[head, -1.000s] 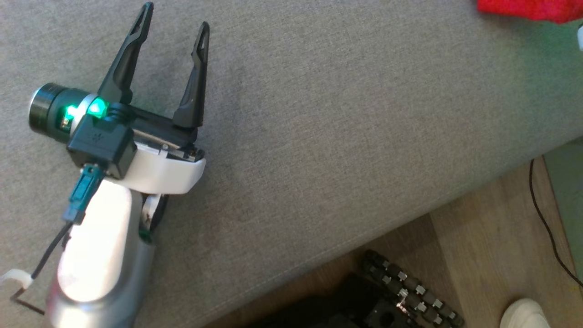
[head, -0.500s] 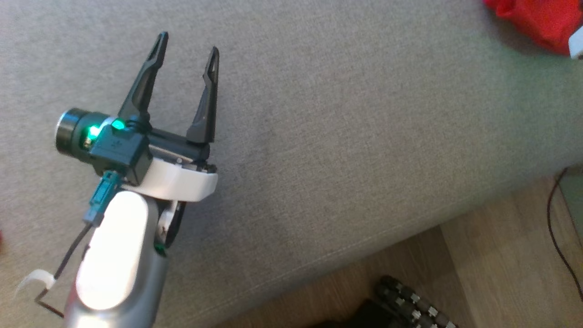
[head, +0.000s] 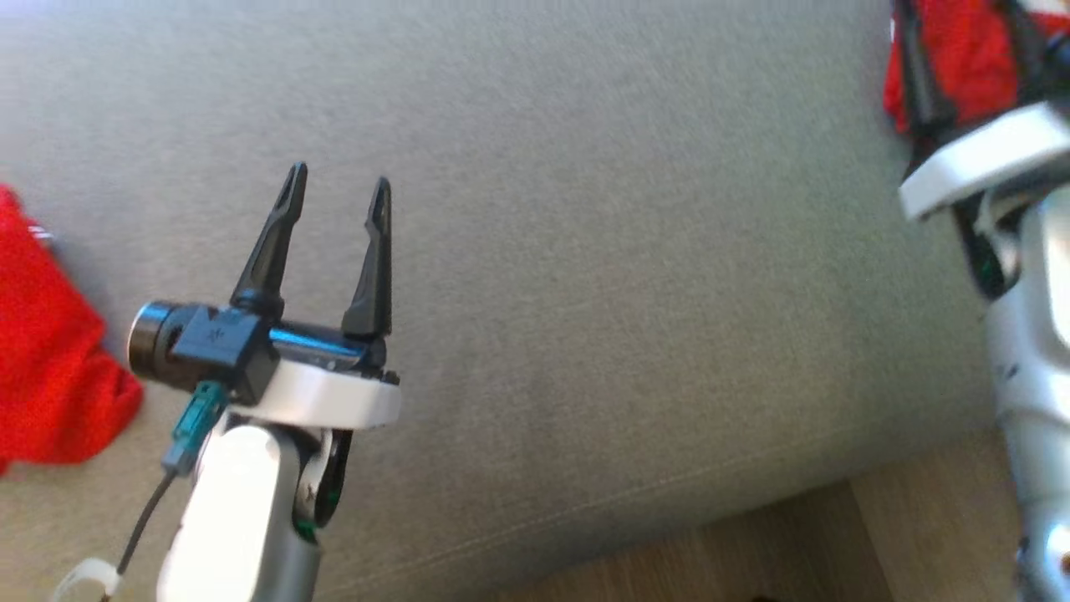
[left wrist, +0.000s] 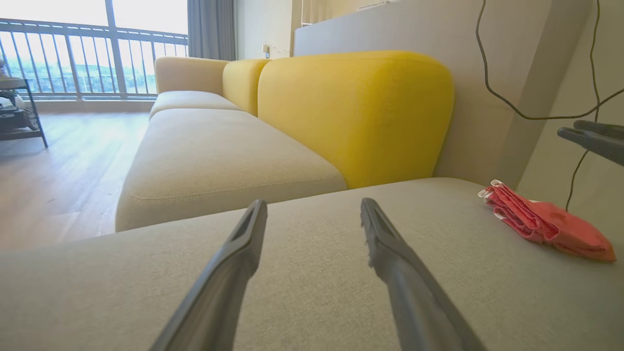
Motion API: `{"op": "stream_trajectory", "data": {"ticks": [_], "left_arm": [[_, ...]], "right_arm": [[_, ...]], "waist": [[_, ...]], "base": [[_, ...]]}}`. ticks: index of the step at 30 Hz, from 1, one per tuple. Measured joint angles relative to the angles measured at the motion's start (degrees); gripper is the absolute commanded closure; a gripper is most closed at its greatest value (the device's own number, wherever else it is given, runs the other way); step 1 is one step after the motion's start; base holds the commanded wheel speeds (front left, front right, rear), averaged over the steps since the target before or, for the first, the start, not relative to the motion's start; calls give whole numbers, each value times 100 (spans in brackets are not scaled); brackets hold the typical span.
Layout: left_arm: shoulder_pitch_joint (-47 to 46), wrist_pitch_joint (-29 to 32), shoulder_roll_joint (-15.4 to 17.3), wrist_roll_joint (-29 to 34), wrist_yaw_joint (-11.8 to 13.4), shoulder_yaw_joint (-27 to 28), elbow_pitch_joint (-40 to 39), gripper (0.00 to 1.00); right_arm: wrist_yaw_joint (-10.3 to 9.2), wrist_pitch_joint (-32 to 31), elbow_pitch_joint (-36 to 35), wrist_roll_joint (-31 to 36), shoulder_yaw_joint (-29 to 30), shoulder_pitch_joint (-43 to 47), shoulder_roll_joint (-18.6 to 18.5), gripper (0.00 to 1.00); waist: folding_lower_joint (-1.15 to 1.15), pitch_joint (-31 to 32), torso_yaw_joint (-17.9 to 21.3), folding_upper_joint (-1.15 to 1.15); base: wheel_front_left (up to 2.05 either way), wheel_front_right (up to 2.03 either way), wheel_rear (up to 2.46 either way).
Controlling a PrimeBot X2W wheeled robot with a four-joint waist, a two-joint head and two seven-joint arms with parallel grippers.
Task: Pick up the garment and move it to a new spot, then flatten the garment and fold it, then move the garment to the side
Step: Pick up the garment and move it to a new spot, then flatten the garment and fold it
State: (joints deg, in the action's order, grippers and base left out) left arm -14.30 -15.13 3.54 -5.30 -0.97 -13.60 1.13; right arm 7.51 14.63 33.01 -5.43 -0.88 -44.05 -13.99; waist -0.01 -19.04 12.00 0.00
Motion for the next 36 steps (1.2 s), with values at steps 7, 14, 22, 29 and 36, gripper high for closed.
{"op": "stream_trajectory", "data": {"ticks": [7, 14, 22, 29, 36], "left_arm": [[526, 1, -33, -90, 81, 186, -3, 0], [996, 25, -62, -151, 109, 339, 122, 0], [1245, 42, -65, -245, 256, 266, 241, 0], [1384, 43, -67, -302, 356, 211, 326, 0], [1383, 43, -67, -301, 357, 222, 347, 0]], "right_arm": [[0, 0, -644, -118, -81, 993, 464, 0], [0, 0, -1141, 8, -127, 2060, 854, 0], [0, 0, -1680, 534, 89, 2801, 1038, 0], [0, 0, -1708, 279, 51, 3172, 1055, 0], [0, 0, -1708, 215, 21, 3171, 1061, 0]], "waist": [[0, 604, -420, 0], [0, 1093, -818, 0], [0, 1414, -1152, 0], [0, 1511, -1266, 0], [0, 1519, -1266, 0]], "base": [[0, 0, 0], [0, 0, 0], [0, 0, 0], [0, 0, 0], [0, 0, 0]]}}
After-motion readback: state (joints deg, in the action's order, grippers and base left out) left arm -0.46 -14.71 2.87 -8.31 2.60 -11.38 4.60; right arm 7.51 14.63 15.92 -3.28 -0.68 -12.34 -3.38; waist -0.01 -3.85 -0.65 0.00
